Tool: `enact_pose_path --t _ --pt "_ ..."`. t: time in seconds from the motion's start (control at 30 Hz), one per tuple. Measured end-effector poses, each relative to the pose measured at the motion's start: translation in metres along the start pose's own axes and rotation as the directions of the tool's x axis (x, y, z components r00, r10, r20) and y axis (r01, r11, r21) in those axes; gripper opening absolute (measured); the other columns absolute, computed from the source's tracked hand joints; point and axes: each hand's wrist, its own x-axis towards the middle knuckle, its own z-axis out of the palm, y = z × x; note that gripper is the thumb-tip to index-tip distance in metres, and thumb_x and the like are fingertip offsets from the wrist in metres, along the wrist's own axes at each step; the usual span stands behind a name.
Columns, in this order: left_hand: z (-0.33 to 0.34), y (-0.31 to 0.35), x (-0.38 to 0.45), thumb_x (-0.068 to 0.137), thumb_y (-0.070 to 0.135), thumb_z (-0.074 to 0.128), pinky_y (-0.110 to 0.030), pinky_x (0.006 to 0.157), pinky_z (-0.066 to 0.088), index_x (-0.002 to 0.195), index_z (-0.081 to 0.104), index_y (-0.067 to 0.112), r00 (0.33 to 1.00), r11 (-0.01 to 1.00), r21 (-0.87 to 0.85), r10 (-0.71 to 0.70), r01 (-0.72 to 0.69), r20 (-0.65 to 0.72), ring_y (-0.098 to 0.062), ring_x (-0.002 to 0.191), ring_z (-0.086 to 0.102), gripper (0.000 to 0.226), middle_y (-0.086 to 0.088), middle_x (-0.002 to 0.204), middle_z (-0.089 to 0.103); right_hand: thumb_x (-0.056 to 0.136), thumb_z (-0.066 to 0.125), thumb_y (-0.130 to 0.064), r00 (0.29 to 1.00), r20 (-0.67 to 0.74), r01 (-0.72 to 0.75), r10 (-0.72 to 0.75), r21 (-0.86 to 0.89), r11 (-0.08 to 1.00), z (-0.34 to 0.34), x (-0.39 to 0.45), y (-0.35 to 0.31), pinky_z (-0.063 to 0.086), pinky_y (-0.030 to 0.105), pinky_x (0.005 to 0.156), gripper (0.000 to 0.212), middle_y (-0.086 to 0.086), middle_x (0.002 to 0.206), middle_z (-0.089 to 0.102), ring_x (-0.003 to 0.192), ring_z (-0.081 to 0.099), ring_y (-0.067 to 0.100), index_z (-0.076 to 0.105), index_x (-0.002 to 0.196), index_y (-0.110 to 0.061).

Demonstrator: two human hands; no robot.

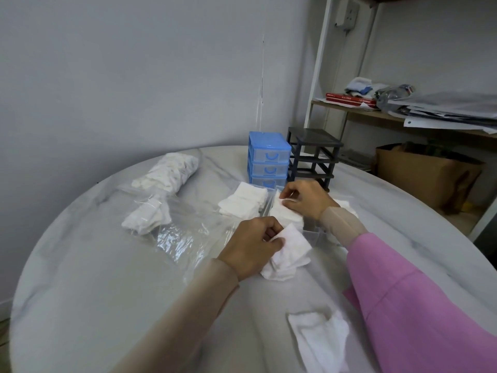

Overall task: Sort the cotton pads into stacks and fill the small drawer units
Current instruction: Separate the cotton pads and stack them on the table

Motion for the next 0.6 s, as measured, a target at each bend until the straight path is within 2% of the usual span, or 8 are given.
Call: enact_pose_path --t 0.23,0.4,0.6 --pt "0.0 0.0 0.0 0.086 0.007 0.06 -0.003 0.064 0.036 0.081 0.057 0.019 1.0 1.0 -0.004 0.003 -0.003 0.005 -0.009 0.078 0.052 0.013 0.006 0.081 0.059 0.084 0.067 -0.017 0.998 0.051 0.029 -0.028 -0.008 1.0 -0.01 -0.002 0.001 0.043 0.022 0.087 0.027 0.004 0.114 0.063 0.094 0.052 0.01 0.065 0.111 -0.013" --pt "0.0 0.001 0.0 0.087 0.007 0.06 -0.003 0.065 0.036 0.083 0.058 0.017 1.0 1.0 -0.004 0.014 -0.014 -0.001 -0.01 0.079 0.053 0.011 0.004 0.084 0.06 0.082 0.068 -0.012 0.995 0.071 0.071 -0.064 -0.089 0.993 -0.018 -0.003 -0.003 0.045 0.024 0.091 0.036 0.004 0.118 0.063 0.104 0.057 0.015 0.062 0.117 -0.011" --pt "-0.001 0.001 0.0 0.087 0.007 0.06 -0.003 0.064 0.036 0.083 0.057 0.017 1.0 1.0 -0.005 0.015 -0.015 -0.004 -0.01 0.078 0.052 0.011 0.003 0.084 0.06 0.085 0.064 -0.007 0.99 0.122 0.074 -0.07 -0.034 0.997 -0.022 -0.002 -0.002 0.045 0.025 0.096 0.03 0.006 0.118 0.063 0.107 0.059 0.015 0.063 0.115 -0.009"
